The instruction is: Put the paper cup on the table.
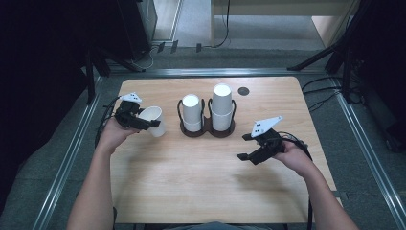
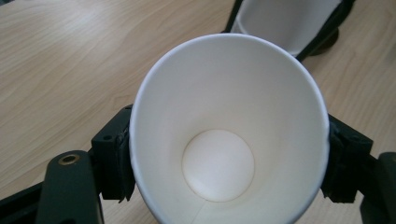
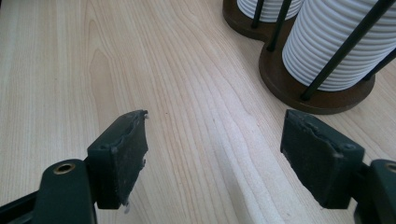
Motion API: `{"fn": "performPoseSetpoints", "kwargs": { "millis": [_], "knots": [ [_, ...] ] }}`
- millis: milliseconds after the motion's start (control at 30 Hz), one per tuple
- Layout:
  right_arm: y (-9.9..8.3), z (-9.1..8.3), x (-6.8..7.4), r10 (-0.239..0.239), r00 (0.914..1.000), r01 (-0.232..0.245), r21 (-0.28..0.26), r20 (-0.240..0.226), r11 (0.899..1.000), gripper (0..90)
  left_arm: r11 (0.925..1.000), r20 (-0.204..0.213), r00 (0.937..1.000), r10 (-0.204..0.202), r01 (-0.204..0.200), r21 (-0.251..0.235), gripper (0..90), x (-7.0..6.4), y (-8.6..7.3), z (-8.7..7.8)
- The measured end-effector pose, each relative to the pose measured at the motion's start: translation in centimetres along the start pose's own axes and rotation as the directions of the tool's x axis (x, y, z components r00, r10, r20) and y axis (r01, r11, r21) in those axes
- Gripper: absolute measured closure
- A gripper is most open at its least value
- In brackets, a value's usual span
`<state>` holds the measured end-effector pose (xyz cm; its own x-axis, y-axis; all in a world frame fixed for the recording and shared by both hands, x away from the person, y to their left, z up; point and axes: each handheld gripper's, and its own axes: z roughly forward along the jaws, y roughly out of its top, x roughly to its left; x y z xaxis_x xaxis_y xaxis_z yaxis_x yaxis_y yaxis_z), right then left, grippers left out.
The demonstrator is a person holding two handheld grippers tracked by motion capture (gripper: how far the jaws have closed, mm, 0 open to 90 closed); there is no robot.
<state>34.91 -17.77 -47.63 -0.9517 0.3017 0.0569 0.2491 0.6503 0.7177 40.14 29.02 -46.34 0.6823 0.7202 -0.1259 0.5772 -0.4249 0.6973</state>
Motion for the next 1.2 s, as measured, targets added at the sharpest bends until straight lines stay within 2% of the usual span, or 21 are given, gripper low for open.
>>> {"fn": "performPoseSetpoints", "kwargs": {
  "millis": [200, 267, 467, 533, 633, 867, 933, 1000, 1200],
  "knots": [
    [-0.2, 0.1, 0.0, 0.012, 0.9999, -0.012, 0.003, 0.002, 1.000, 22.8, 0.9997, -0.049, 0.9985, -0.025, 0.025, 0.003, 21.9, 0.6, -0.1, 0.3],
    [-0.2, 0.1, 0.0, 0.020, 0.9998, -0.020, 0.001, 0.003, 1.000, 22.8, 0.9990, -0.072, 0.9965, -0.044, 0.044, -0.004, 21.6, 0.9, -0.2, 0.3],
    [-0.3, 0.1, 0.1, 0.020, 0.9998, -0.020, 0.006, -0.003, 1.000, 22.9, 0.9952, -0.136, 0.9860, -0.098, 0.097, -0.008, 20.7, 1.9, -0.7, 0.1],
    [-0.3, 0.1, 0.2, 0.015, 0.9999, -0.015, 0.009, -0.005, 1.000, 22.8, 0.9941, -0.164, 0.9805, -0.108, 0.108, -0.009, 20.3, 2.1, -0.8, 0.2],
    [-0.3, 0.1, 0.2, 0.015, 0.9999, -0.015, 0.008, -0.006, 1.000, 22.8, 0.9929, -0.185, 0.9757, -0.117, 0.119, -0.005, 19.9, 2.3, -0.9, 0.4],
    [-0.3, 0.2, 0.2, 0.015, 0.9998, -0.015, 0.015, -0.008, 1.000, 22.8, 0.9930, -0.208, 0.9716, -0.114, 0.118, 0.007, 19.2, 2.3, -0.9, 0.8],
    [-0.3, 0.2, 0.2, 0.013, 0.9999, -0.013, 0.016, -0.004, 1.000, 22.8, 0.9943, -0.221, 0.9700, -0.102, 0.107, 0.008, 19.0, 2.3, -1.1, 0.9],
    [-0.3, 0.2, 0.2, 0.015, 0.9999, -0.015, 0.018, -0.001, 1.000, 22.8, 0.9931, -0.211, 0.9708, -0.115, 0.117, -0.001, 18.8, 2.4, -1.2, 1.0],
    [-0.3, 0.1, 0.2, 0.016, 0.9999, -0.016, 0.017, 0.001, 1.000, 22.8, 0.9897, -0.204, 0.9692, -0.137, 0.143, 0.013, 18.5, 2.6, -1.3, 1.2]
  ]
}}
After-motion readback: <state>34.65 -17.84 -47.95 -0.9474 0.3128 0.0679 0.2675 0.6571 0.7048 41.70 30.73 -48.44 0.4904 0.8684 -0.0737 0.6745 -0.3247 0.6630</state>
